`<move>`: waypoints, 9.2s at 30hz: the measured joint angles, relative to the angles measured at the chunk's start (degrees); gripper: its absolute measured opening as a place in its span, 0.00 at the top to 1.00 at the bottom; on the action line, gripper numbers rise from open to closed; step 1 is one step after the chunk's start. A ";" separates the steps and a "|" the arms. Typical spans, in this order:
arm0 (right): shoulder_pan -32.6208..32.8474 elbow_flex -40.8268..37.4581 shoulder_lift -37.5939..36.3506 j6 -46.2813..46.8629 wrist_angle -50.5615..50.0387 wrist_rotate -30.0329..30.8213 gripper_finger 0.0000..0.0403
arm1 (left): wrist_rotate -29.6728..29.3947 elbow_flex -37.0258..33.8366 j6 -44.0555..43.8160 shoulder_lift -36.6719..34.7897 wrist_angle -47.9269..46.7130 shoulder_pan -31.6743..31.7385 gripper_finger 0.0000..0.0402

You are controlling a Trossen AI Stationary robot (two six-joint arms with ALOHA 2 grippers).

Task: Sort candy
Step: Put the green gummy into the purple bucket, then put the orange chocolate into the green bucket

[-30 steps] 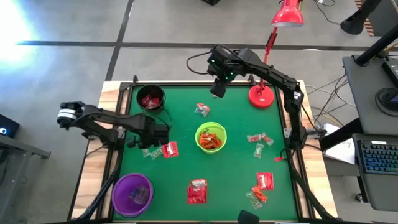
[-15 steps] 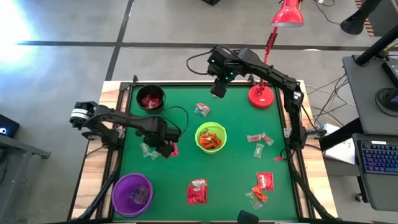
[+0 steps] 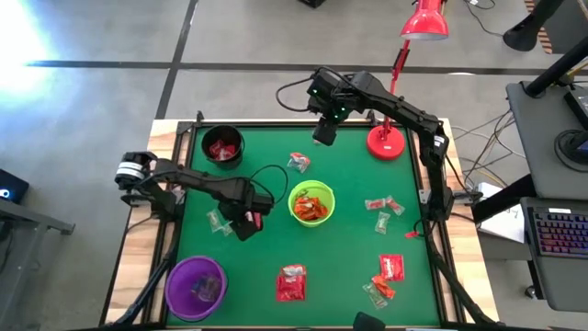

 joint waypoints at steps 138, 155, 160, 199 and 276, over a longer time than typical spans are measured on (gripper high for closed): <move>21.80 -0.63 -13.11 36.03 -8.35 -8.95 0.68 | 0.80 6.44 -27.08 -21.29 1.39 -49.61 0.75; 48.92 -18.65 -21.66 61.54 -8.37 -3.87 0.68 | -2.19 6.44 -30.67 -21.31 1.50 -49.61 0.75; 54.74 -24.51 -21.78 68.96 -8.29 -4.08 0.68 | -3.99 6.44 -30.66 -21.31 1.50 -49.62 0.75; 66.60 -47.56 -19.87 84.65 7.79 -11.65 0.70 | -6.51 6.38 -29.23 -21.33 1.39 -49.62 0.75; 73.98 -67.73 -19.82 104.22 40.27 -16.08 0.97 | -7.24 6.38 -32.21 -21.33 1.66 -50.10 0.75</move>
